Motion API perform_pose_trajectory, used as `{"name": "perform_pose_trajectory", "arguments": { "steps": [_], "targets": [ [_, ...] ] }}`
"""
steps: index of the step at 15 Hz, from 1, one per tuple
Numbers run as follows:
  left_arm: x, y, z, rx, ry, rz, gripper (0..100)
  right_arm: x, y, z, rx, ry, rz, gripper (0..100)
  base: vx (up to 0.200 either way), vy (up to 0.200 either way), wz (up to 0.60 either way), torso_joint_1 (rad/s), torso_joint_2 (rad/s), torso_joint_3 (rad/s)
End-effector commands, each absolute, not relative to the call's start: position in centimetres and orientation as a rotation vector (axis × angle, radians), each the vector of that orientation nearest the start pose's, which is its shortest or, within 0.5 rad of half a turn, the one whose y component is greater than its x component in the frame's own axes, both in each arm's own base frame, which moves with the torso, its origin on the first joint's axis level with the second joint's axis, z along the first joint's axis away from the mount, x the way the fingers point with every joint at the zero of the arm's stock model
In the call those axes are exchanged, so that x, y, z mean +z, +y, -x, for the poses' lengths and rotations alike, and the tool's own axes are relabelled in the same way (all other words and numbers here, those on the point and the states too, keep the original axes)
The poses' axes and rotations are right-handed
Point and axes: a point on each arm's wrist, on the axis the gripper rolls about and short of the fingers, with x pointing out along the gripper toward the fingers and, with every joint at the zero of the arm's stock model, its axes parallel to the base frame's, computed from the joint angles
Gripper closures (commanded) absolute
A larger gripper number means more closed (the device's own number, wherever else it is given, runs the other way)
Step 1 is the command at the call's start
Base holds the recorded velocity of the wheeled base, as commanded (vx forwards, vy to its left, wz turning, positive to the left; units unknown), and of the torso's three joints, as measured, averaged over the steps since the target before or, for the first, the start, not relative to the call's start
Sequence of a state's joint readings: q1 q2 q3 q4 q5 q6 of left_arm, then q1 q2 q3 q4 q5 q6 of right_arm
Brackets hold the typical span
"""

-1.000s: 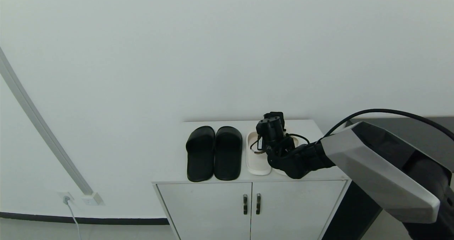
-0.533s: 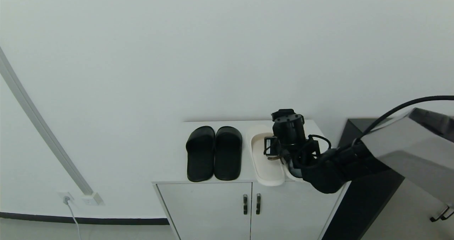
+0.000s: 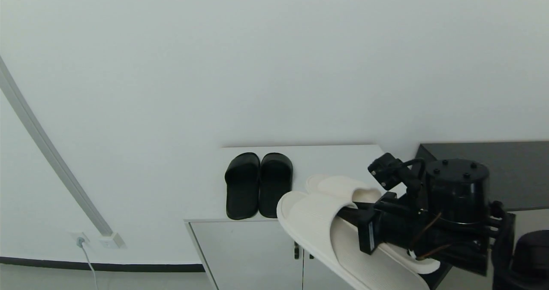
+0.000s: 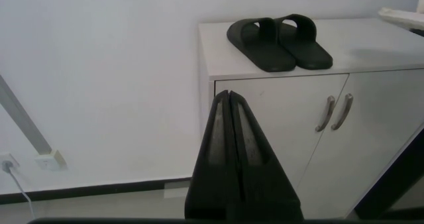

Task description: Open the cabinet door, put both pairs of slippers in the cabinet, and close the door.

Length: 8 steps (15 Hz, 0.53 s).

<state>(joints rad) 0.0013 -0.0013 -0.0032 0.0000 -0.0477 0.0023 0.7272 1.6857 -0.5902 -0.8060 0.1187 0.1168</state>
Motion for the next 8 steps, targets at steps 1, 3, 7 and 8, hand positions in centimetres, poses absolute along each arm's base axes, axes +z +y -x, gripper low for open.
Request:
{"name": "perform_pose_trajectory", "arguments": {
  "steps": [1,3,7,8],
  "targets": [
    [7.63,-0.11,2.31,-0.046,-0.003,0.0,100,16.3,17.32,-18.67,0.863,0.299,-0.032,100,0.0,0.0,0.0,0.0,0.0,0.0],
    [7.63,-0.11,2.31,-0.046,-0.003,0.0,100,16.19,17.37,-18.55,0.867,0.305,-0.029,100,0.0,0.0,0.0,0.0,0.0,0.0],
    [7.63,-0.11,2.31,-0.046,-0.003,0.001,100,15.96,17.37,-18.44,0.869,0.314,-0.026,100,-0.05,0.0,0.0,0.001,0.0,0.002],
    [7.63,-0.11,2.31,-0.046,-0.003,0.001,100,15.92,17.38,-18.4,0.869,0.316,-0.025,100,-0.2,0.0,0.0,0.007,0.0,0.012]
  ]
}}
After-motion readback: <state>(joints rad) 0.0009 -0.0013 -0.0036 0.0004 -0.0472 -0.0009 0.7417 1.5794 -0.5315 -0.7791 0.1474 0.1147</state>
